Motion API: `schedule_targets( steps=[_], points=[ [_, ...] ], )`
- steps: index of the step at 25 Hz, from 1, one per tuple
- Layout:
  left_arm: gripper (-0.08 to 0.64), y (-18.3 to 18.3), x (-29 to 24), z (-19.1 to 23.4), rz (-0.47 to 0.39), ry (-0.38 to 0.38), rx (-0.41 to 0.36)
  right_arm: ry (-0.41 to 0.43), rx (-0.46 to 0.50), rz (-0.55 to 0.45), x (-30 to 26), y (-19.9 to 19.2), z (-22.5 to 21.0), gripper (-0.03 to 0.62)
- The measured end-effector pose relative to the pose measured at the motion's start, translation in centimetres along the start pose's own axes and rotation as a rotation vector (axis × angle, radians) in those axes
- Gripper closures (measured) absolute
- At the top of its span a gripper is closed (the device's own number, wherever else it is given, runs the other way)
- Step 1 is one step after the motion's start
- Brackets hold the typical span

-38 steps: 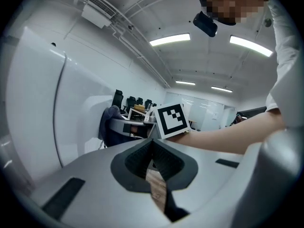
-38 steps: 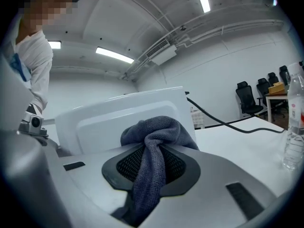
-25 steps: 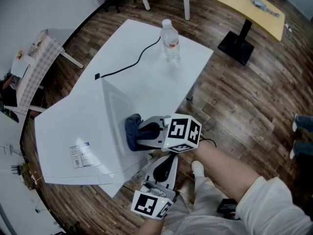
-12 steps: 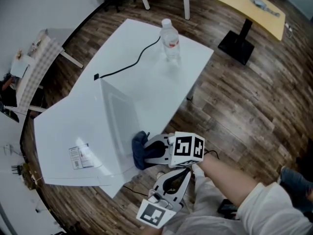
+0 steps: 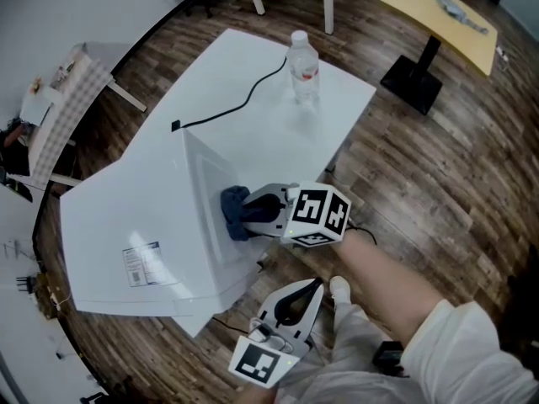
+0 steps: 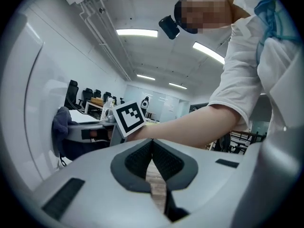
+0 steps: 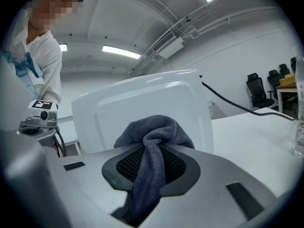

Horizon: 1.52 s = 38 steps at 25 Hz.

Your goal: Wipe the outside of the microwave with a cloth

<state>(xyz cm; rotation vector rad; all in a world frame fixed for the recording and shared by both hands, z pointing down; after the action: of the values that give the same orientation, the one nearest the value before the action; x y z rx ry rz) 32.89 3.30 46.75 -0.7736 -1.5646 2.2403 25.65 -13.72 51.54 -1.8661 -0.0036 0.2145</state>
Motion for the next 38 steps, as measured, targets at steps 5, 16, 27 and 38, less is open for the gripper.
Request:
schedule_targets(
  steps=[5, 16, 27, 38],
  points=[
    [0.557, 1.0, 0.1, 1.1, -0.023, 0.011, -0.009, -0.068, 0.015, 0.030, 0.0, 1.1, -2.8, 0.499],
    [0.557, 2.9, 1.4, 1.5, -0.075, 0.011, 0.001, -0.214, -0.036, 0.000, 0.7, 3.3, -6.0, 0.503],
    [0.557, 6.4, 5.8, 2.2, -0.154, 0.021, -0.026, -0.139, -0.087, -0.071, 1.0, 2.1, 3.2, 0.505],
    [0.557, 9.4, 11.5, 3.5, -0.221, 0.043, -0.024, -0.127, -0.009, -0.078, 2.3, 5.4, 11.6, 0.505]
  ],
)
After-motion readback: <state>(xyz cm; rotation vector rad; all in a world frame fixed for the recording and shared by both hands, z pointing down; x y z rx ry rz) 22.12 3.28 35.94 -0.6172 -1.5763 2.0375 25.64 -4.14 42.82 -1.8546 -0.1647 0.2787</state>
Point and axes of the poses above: the fingertips, and each gripper's own axes: x backward along the fingers, z to its left, y out of its top, the point moved 2 cm from there along x, backward along the fingers, and after that the axes turned 8 degrees about y, right-handed, at the moved point
